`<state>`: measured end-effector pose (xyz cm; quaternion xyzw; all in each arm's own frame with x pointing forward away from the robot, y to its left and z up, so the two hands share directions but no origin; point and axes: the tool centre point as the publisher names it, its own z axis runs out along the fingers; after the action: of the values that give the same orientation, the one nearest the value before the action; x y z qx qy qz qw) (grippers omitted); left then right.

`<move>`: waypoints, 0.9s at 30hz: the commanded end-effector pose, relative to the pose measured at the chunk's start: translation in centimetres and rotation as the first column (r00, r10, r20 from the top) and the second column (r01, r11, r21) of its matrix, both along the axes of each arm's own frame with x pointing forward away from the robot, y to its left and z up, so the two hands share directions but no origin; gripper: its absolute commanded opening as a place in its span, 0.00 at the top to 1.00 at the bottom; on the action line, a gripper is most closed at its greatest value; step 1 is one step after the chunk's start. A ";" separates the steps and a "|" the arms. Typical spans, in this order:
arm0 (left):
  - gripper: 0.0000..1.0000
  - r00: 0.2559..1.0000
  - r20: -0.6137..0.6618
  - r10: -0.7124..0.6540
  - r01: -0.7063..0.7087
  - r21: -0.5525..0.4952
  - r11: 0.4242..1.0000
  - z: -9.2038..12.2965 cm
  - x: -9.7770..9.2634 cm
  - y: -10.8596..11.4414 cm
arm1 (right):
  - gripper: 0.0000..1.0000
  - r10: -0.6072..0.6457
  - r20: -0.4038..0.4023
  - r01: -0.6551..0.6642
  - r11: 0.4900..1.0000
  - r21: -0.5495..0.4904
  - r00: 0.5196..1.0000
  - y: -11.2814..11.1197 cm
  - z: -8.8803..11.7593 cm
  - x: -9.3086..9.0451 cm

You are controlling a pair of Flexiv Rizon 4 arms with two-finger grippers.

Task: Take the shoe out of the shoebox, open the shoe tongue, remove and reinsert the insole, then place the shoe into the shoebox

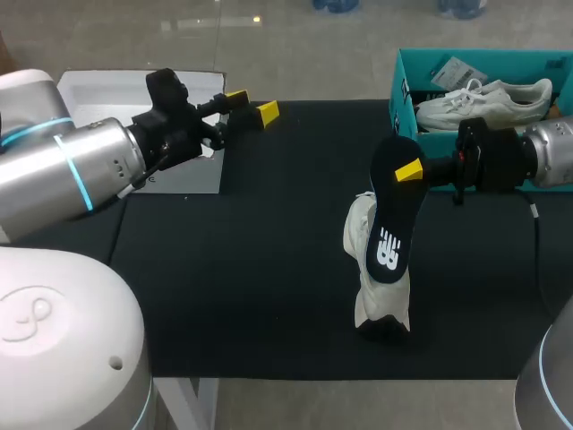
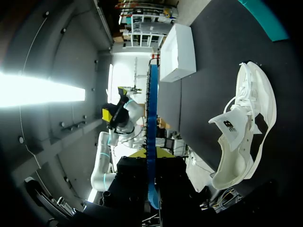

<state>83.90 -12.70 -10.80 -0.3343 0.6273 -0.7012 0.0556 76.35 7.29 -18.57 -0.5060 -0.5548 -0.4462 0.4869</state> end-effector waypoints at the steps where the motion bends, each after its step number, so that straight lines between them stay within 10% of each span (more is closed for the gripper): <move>1: 0.00 0.999 -0.052 -0.009 0.010 0.011 1.000 0.3 0.3 -0.1 | 1.00 -0.002 0.000 0.002 1.000 -0.002 1.000 0.0 0.0 -0.1; 27: 0.00 0.797 -0.592 -0.122 0.079 -0.097 0.992 3.6 3.1 2.7 | 1.00 -0.002 0.000 0.002 1.000 -0.002 1.000 0.0 0.0 -0.1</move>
<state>86.69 -10.48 -7.23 -0.5023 0.4922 -0.7089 -0.0532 76.35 7.29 -18.57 -0.5060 -0.5548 -0.4462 0.4869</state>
